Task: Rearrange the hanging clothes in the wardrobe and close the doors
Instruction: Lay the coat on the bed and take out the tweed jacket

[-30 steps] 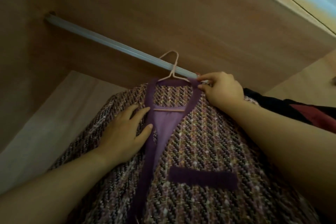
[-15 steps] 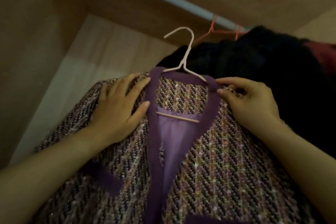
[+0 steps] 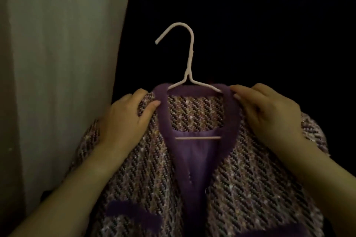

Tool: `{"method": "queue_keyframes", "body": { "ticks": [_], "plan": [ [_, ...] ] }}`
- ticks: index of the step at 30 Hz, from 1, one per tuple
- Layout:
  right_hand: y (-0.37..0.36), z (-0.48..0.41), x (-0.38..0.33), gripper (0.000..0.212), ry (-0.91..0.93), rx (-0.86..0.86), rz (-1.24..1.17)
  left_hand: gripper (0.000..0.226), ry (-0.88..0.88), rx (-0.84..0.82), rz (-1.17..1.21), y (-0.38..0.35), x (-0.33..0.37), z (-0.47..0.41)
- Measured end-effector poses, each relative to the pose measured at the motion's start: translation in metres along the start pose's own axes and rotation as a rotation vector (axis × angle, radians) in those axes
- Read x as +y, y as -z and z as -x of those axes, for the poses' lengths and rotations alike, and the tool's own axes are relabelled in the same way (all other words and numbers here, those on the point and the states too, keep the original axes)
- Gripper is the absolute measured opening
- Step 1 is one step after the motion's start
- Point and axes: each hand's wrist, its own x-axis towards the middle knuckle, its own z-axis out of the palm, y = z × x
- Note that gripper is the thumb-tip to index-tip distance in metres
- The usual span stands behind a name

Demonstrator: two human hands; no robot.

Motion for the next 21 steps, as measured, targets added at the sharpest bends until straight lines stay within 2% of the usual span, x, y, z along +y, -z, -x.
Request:
{"method": "queue_keyframes", "body": {
  "ticks": [6,11,16,21],
  "plan": [
    [0.036,0.057,-0.018,0.032,-0.031,-0.093,0.04,0.057,0.036,-0.046,0.078,-0.021,0.022,0.054],
    [0.08,0.083,-0.025,0.026,-0.22,-0.079,-0.001,0.047,0.014,-0.03,0.164,-0.015,0.06,0.07],
    [0.137,0.111,-0.013,0.025,-0.358,-0.088,0.021,0.042,-0.054,-0.066,0.246,-0.009,0.117,0.077],
    [0.228,0.153,-0.004,0.023,-0.479,-0.088,0.111,0.041,-0.169,-0.064,0.405,0.006,0.199,0.098]
  ]
}}
